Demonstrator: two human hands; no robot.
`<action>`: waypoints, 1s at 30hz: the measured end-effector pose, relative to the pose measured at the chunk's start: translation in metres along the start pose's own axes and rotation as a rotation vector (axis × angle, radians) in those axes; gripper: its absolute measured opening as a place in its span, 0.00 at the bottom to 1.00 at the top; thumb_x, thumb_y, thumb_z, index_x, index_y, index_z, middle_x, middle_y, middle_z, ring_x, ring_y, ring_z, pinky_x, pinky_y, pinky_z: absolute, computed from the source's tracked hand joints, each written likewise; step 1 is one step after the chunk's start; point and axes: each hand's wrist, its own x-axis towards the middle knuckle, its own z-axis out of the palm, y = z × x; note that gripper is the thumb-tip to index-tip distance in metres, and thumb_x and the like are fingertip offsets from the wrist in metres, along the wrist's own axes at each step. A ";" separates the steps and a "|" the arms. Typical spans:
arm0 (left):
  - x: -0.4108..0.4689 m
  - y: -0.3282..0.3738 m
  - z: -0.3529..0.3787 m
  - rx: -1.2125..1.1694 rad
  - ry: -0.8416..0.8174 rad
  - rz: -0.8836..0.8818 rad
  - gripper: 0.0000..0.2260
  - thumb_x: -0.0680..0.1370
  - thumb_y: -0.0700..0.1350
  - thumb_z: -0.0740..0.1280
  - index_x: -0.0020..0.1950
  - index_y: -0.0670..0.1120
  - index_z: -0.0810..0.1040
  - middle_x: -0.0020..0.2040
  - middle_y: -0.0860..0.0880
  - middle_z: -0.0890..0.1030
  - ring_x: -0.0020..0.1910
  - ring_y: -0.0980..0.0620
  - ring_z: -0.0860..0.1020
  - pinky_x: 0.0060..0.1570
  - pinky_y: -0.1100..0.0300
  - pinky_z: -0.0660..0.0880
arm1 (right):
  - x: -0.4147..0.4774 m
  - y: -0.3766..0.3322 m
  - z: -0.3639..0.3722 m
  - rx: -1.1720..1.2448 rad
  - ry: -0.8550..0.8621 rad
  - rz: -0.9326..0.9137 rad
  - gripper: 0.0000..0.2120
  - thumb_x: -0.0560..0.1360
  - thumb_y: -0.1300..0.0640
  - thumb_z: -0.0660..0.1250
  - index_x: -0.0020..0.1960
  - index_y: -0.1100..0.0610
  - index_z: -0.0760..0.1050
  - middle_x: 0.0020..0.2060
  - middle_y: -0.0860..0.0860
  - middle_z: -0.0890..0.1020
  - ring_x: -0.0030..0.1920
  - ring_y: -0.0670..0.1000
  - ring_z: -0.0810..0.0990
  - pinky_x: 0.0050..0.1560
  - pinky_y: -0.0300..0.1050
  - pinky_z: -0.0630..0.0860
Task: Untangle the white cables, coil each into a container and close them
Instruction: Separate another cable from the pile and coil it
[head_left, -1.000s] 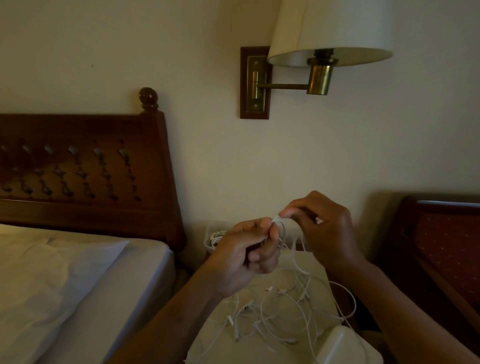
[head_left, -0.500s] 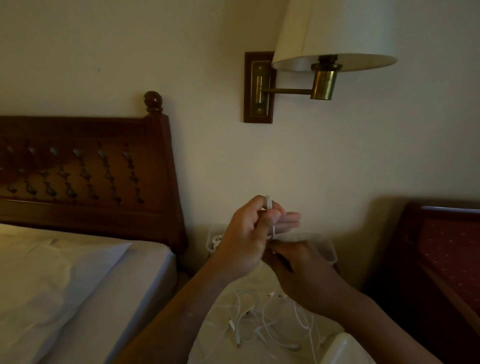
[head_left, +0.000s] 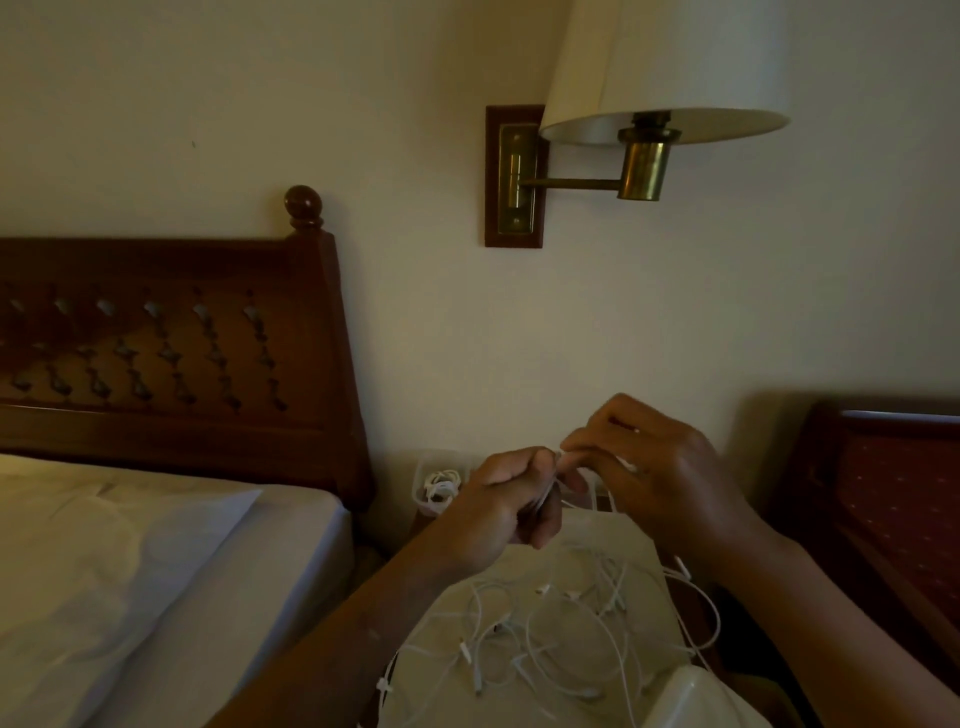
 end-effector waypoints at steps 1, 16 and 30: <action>-0.001 0.001 0.002 -0.085 -0.007 0.009 0.18 0.89 0.45 0.50 0.56 0.37 0.77 0.29 0.46 0.73 0.24 0.52 0.61 0.29 0.62 0.64 | 0.001 0.002 0.002 0.051 0.044 0.014 0.04 0.79 0.59 0.71 0.51 0.56 0.85 0.46 0.47 0.81 0.41 0.45 0.81 0.37 0.45 0.78; 0.015 0.033 0.007 -0.229 0.156 0.203 0.09 0.87 0.40 0.56 0.54 0.35 0.71 0.57 0.34 0.84 0.57 0.37 0.84 0.60 0.43 0.81 | -0.031 -0.037 0.049 0.180 -0.277 0.251 0.08 0.82 0.53 0.65 0.59 0.43 0.78 0.43 0.38 0.80 0.39 0.36 0.76 0.41 0.30 0.72; 0.017 0.027 -0.010 0.197 -0.063 -0.047 0.16 0.88 0.47 0.54 0.48 0.41 0.76 0.28 0.50 0.69 0.25 0.53 0.63 0.31 0.59 0.64 | -0.005 -0.003 -0.001 -0.027 -0.007 -0.091 0.06 0.81 0.60 0.67 0.52 0.58 0.84 0.44 0.52 0.80 0.39 0.49 0.80 0.36 0.45 0.78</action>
